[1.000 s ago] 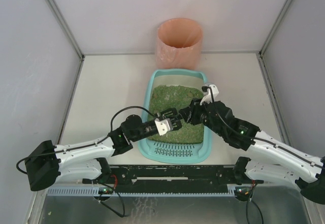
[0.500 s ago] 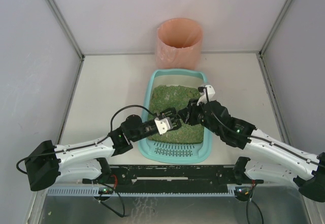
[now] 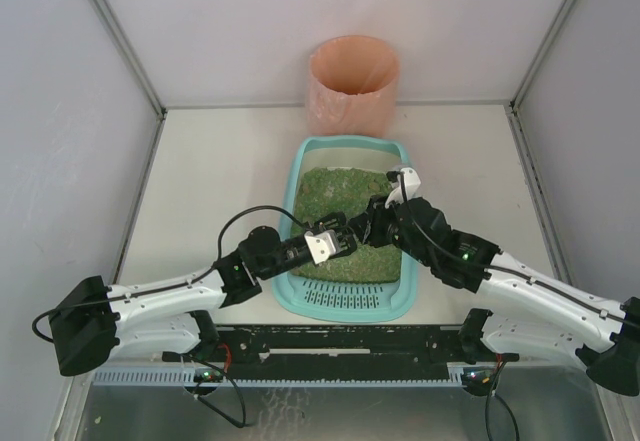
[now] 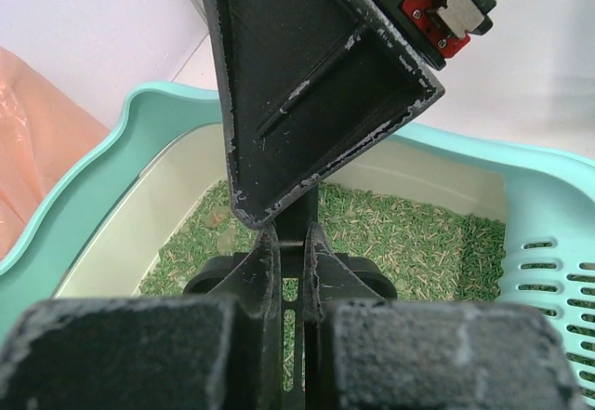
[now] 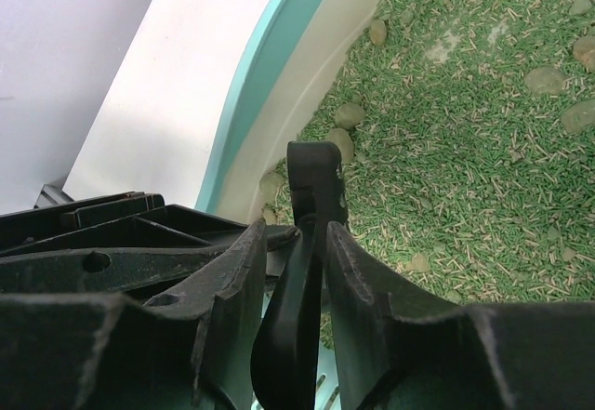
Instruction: Clean the litter box
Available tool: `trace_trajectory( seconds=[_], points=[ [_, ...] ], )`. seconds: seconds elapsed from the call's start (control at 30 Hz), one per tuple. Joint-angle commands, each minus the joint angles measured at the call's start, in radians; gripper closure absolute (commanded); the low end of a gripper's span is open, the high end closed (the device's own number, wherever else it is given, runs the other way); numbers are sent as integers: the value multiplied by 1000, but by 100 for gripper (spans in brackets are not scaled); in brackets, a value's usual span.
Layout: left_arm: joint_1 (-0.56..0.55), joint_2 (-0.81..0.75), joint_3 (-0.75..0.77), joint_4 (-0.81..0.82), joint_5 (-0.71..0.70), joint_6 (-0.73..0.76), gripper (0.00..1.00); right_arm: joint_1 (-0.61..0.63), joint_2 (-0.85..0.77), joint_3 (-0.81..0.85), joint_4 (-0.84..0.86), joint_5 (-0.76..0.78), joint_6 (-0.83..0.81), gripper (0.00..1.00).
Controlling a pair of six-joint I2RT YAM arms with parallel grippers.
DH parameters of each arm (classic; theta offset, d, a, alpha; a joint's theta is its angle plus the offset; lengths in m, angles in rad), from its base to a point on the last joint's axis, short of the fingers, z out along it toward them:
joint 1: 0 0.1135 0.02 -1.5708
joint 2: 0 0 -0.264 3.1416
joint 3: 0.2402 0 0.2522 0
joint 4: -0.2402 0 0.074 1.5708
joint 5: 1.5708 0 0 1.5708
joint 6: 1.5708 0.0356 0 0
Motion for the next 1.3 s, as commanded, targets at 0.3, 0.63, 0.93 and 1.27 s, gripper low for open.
trace_trajectory(
  seconds=[0.3, 0.63, 0.93, 1.27],
  points=[
    [0, -3, 74, 50, -47, -26, 100, 10, 6, 2, 22, 4, -3, 83],
    [-1, -3, 74, 49, -65, -45, 80, 11, -16, -5, 38, 18, -18, 100],
    [-1, -112, 68, -32, -317, -235, 37, 5, -48, -4, -1, 130, -53, 100],
    [169, -214, 301, -826, -579, -739, 25, -46, -18, 46, -22, 171, -90, 100]
  ],
)
